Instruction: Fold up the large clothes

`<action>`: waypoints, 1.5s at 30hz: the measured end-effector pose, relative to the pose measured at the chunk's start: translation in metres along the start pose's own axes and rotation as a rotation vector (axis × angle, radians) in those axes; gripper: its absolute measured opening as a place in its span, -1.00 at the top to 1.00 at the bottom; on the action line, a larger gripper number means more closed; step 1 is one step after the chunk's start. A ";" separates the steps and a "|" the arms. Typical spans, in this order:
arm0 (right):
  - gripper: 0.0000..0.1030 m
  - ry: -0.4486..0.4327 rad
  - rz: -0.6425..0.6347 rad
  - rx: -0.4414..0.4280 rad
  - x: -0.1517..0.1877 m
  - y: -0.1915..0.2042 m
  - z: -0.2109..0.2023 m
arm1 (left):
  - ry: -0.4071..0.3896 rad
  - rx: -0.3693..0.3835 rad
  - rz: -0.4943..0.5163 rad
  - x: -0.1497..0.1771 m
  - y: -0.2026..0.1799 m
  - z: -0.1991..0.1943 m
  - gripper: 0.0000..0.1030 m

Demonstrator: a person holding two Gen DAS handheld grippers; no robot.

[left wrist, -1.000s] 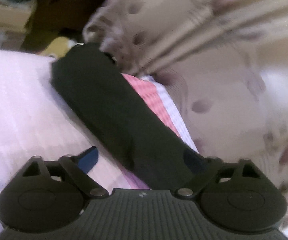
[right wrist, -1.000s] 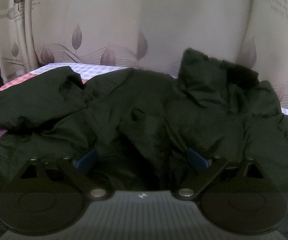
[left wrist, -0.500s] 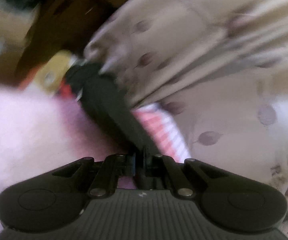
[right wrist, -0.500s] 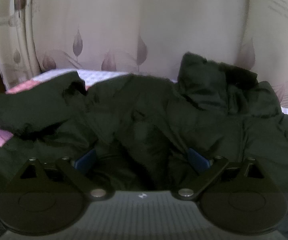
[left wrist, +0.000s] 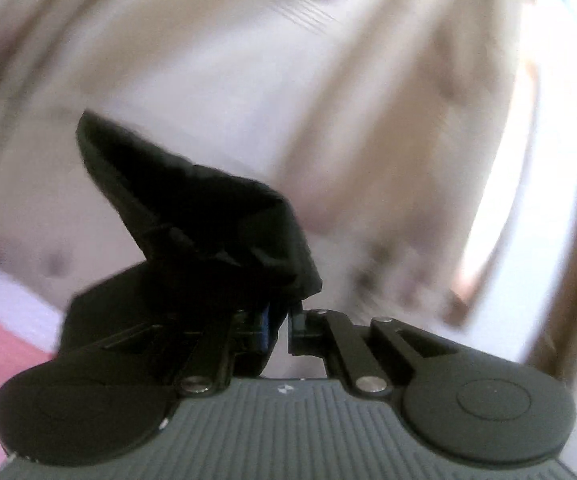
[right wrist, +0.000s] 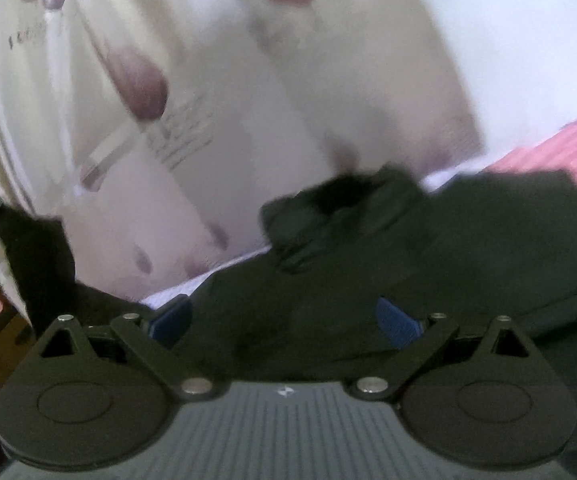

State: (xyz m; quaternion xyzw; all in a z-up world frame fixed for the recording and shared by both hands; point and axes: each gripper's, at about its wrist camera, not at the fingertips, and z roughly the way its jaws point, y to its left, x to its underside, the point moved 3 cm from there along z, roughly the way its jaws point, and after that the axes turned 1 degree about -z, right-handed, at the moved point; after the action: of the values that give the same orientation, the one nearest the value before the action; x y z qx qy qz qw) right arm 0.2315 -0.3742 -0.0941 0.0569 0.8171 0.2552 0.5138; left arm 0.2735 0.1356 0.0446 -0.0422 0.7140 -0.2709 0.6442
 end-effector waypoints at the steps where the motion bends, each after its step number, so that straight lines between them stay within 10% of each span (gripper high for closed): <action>1: -0.97 -0.004 0.012 0.015 -0.004 -0.010 -0.009 | 0.034 0.038 0.041 0.016 -0.020 0.013 0.87; 7: -0.97 -0.009 0.034 0.067 -0.014 -0.053 -0.033 | 0.313 0.137 0.234 0.136 -0.081 0.077 0.72; 14: -0.97 0.014 0.067 0.020 -0.025 -0.074 -0.036 | 0.329 0.074 0.332 0.194 -0.073 0.069 -0.98; 24: -0.97 0.133 0.102 0.046 -0.042 -0.075 0.039 | 0.232 -0.052 0.224 0.164 -0.013 0.038 -0.99; 30: -0.99 0.128 -0.076 -0.079 -0.059 -0.013 0.068 | 0.299 -0.171 -0.095 0.171 0.069 0.044 -0.98; 33: -0.99 0.230 -0.210 -0.246 -0.066 0.043 0.106 | 0.227 -0.145 -0.298 0.173 0.100 0.033 -0.99; 37: -0.96 0.373 -0.322 -0.408 -0.063 0.104 0.176 | 0.208 -0.149 -0.288 0.173 0.098 0.031 -1.00; 45: -0.50 0.721 -0.495 -0.360 0.002 0.167 0.304 | 0.215 -0.154 -0.311 0.181 0.100 0.031 -1.00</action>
State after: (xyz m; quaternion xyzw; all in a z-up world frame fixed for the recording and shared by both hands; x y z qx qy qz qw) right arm 0.4660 -0.1205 -0.1206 -0.3220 0.8750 0.2663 0.2445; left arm 0.3012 0.1363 -0.1621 -0.1720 0.7821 -0.3147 0.5096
